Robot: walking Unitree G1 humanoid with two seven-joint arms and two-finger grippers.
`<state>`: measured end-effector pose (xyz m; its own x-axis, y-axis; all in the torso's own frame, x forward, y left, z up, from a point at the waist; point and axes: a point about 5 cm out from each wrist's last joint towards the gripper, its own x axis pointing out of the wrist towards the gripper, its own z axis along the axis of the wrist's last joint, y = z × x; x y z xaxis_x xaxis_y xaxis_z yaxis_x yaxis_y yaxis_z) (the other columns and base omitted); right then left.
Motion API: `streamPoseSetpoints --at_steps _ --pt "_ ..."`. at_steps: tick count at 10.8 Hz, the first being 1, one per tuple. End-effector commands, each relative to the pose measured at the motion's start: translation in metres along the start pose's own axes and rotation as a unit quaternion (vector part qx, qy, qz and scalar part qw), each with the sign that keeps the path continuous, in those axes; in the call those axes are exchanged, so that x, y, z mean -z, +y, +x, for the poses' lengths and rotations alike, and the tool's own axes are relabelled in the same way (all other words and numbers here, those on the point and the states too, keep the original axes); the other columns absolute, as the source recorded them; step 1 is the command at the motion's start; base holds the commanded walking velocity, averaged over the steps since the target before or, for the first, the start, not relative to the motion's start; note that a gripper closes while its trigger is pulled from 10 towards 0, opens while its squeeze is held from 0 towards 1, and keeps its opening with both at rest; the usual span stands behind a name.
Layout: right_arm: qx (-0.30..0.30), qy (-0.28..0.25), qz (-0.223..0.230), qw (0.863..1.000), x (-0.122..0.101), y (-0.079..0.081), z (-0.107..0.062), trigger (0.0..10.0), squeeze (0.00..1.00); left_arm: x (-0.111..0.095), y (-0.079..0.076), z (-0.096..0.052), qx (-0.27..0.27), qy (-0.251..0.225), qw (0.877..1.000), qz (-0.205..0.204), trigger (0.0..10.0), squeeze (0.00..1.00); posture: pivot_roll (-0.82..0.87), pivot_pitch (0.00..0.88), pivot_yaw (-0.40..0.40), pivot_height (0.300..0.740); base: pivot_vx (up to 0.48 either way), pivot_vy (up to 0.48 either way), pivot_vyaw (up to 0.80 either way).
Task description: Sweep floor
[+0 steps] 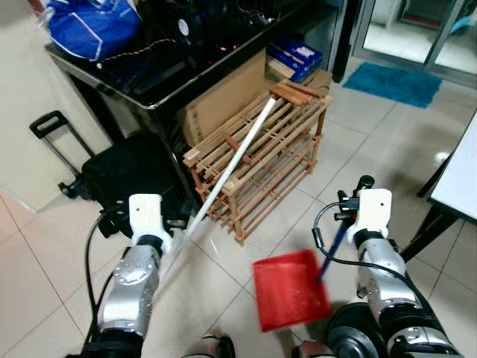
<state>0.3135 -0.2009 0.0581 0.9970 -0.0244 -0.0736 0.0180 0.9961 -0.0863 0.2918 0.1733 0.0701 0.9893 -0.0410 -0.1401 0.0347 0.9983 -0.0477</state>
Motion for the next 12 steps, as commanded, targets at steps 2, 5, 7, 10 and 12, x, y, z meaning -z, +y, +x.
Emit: streamPoseSetpoints --at_steps 2,5,7,10,12 --pt "-0.014 -0.013 -0.002 1.000 -0.004 0.008 0.001 10.0 0.00 0.002 0.006 -0.002 -0.014 0.004 1.000 0.006 10.0 0.00 -0.14 0.125 0.136 0.740 0.000 0.000 0.00" --pt "-0.018 -0.014 -0.005 1.000 -0.005 0.009 0.002 10.0 0.00 0.002 0.010 -0.003 -0.027 0.002 1.000 0.008 10.0 0.00 -0.14 0.127 0.135 0.740 0.000 0.000 0.00" --pt "-0.022 -0.014 -0.004 1.000 -0.005 0.011 0.002 10.0 0.00 0.001 0.011 -0.003 -0.031 0.001 0.999 0.011 10.0 0.00 -0.14 0.128 0.135 0.740 0.000 0.000 0.00" --pt "-0.041 -0.021 -0.009 0.999 -0.007 0.018 0.002 10.0 0.00 0.002 0.013 -0.003 -0.036 0.001 0.999 0.013 10.0 0.00 -0.14 0.129 0.134 0.740 0.000 0.000 0.15" --pt "-0.042 -0.020 -0.010 0.999 -0.006 0.018 0.002 10.0 0.00 0.002 0.013 -0.004 -0.036 0.003 0.999 0.013 10.0 0.00 -0.14 0.129 0.134 0.740 0.129 0.000 0.52"
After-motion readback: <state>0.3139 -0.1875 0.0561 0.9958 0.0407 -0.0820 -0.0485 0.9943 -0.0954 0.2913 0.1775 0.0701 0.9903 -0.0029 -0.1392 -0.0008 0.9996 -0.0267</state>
